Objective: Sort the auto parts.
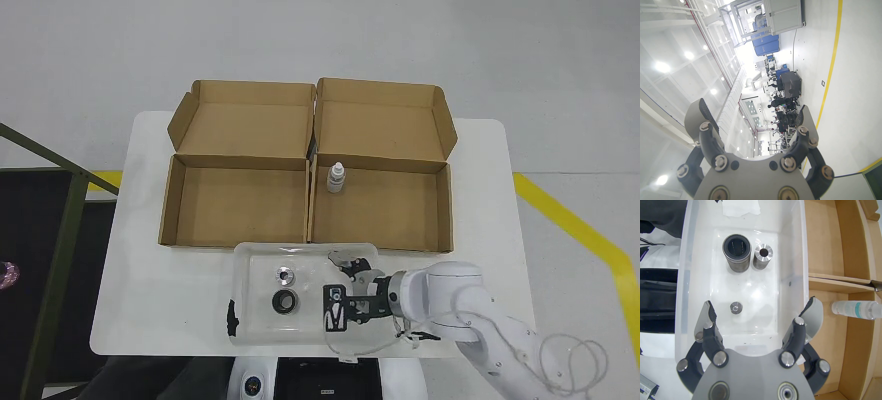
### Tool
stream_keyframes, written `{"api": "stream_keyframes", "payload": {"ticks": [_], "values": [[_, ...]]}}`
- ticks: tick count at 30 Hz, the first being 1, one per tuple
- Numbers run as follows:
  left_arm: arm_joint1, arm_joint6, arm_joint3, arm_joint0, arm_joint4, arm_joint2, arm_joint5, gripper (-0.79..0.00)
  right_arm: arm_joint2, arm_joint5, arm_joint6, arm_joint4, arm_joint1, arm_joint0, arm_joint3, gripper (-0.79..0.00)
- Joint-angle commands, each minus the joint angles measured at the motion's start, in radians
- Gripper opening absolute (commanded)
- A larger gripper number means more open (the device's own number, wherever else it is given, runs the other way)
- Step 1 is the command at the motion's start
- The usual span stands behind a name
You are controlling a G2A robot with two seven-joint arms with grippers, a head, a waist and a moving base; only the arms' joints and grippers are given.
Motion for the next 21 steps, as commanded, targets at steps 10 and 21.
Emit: {"api": "stream_keyframes", "payload": {"ticks": [10,21], "values": [[0.000,0.000,0.000,0.000,0.000,0.000,0.000,0.000,-0.082,0.027,0.091,-0.011,-0.009,0.045,0.047,-0.071],[0.000,0.000,0.000,0.000,0.000,0.000,0.000,0.000,-0.164,0.042,0.178,0.004,-0.023,0.100,0.101,-0.206]]}}
